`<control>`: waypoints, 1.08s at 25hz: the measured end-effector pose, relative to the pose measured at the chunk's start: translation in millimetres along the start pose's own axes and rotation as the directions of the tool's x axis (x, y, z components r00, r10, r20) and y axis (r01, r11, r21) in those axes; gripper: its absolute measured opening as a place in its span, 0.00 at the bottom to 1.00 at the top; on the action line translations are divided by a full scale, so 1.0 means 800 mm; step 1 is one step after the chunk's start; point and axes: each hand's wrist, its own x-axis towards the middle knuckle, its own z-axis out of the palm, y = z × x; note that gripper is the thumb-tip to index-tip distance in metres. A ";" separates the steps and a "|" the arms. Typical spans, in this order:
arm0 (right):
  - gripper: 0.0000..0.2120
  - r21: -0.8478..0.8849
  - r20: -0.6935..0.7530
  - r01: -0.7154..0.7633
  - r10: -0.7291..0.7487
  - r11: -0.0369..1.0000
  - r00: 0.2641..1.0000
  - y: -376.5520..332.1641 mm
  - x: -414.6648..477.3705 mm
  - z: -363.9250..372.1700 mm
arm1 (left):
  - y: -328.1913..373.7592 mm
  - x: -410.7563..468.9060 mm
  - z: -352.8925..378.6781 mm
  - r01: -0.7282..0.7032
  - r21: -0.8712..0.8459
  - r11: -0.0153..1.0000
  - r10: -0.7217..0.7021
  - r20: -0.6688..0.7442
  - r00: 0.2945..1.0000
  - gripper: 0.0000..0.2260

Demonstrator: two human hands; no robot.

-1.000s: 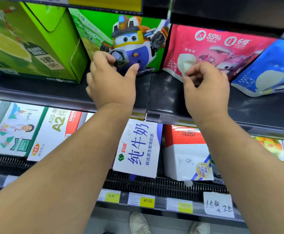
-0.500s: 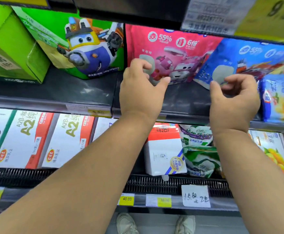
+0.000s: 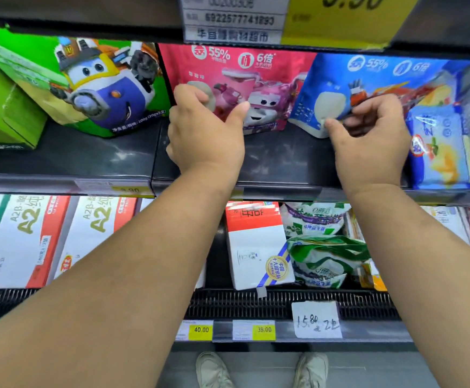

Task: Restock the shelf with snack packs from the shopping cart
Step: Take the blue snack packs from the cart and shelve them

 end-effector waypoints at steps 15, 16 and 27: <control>0.18 0.092 -0.016 -0.052 0.053 0.994 0.998 -0.007 0.015 -0.011 | 0.007 -0.016 0.013 -0.143 -0.019 0.990 0.142 -0.042 0.989 0.21; 0.18 0.073 -0.002 -0.055 0.055 0.996 0.998 -0.009 0.018 -0.011 | 0.009 -0.013 0.014 -0.138 -0.010 0.990 0.138 -0.044 0.990 0.21; 0.12 0.072 0.147 -0.118 0.106 0.990 0.983 -0.020 -0.017 -0.001 | -0.025 -0.025 -0.008 -0.154 -0.071 0.985 0.141 -0.167 0.976 0.17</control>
